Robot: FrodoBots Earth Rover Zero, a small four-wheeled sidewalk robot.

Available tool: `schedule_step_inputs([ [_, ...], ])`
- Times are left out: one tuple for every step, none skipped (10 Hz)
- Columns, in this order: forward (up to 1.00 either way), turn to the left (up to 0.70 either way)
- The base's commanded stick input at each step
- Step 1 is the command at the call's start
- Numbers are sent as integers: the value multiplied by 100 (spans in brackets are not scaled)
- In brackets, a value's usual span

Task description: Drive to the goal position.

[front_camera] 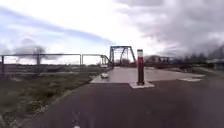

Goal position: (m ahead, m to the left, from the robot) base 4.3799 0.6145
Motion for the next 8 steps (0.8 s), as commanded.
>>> schedule_step_inputs([
  [70,0],
  [70,0],
  [70,0],
  [70,0],
  [70,0],
  [70,0],
  [70,0],
  [70,0],
])
